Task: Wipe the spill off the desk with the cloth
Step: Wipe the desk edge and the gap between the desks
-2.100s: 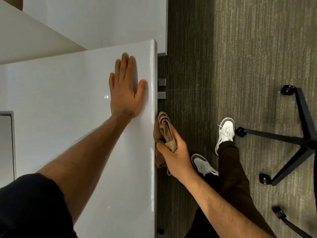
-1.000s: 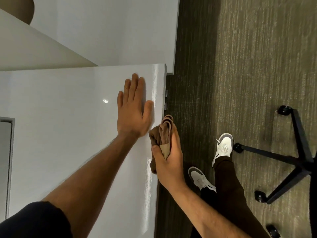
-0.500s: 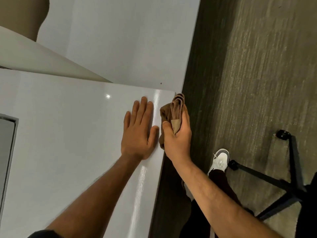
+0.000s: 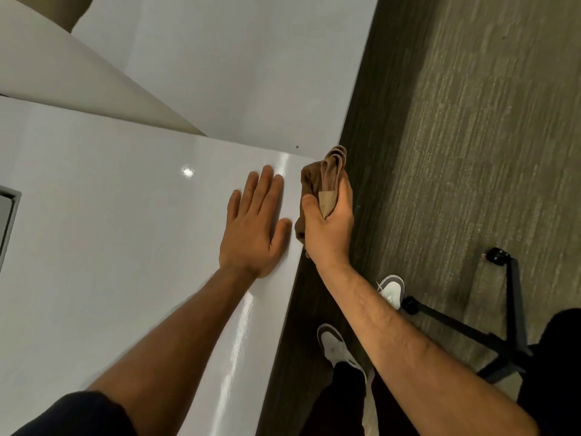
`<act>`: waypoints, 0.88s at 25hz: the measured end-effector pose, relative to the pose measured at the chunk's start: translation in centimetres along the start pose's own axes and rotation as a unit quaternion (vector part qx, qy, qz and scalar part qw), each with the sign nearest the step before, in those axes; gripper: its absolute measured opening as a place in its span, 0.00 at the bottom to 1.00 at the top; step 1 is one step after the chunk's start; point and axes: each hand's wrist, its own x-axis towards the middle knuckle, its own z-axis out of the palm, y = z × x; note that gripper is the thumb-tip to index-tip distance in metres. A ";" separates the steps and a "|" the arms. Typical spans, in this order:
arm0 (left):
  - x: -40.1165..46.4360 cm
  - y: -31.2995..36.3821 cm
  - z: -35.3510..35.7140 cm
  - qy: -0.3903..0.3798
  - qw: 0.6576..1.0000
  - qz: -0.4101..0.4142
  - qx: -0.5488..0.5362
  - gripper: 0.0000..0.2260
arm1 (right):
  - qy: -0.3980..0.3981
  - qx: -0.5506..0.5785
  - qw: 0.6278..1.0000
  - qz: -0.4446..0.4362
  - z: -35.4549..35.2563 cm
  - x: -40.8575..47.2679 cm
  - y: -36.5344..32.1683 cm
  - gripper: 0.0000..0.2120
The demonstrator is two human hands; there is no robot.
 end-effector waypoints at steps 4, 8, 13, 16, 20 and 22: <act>0.2 0.0 -0.2 0.016 0.999 0.017 -0.024 0.30 | 0.037 -0.025 0.998 -0.042 0.5 -2.3 1.1 0.33; 0.0 -0.1 -0.1 0.039 0.998 0.028 -0.032 0.28 | 0.038 -0.026 0.998 -0.051 0.5 -6.6 3.3 0.32; -0.7 -0.2 0.2 0.047 0.998 0.027 -0.020 0.28 | 0.022 -0.035 0.999 -0.016 0.0 -15.6 6.0 0.33; -0.5 -0.3 0.4 0.053 0.998 0.033 -0.009 0.28 | 0.011 -0.059 0.998 0.024 0.0 -22.7 7.8 0.35; -0.7 -0.2 0.4 0.054 0.998 0.036 -0.013 0.28 | 0.011 -0.089 0.995 0.042 -0.4 -27.8 9.1 0.39; -0.6 -0.2 0.4 0.053 0.998 0.039 -0.018 0.28 | 0.011 -0.110 0.993 0.045 -0.4 -27.2 9.0 0.39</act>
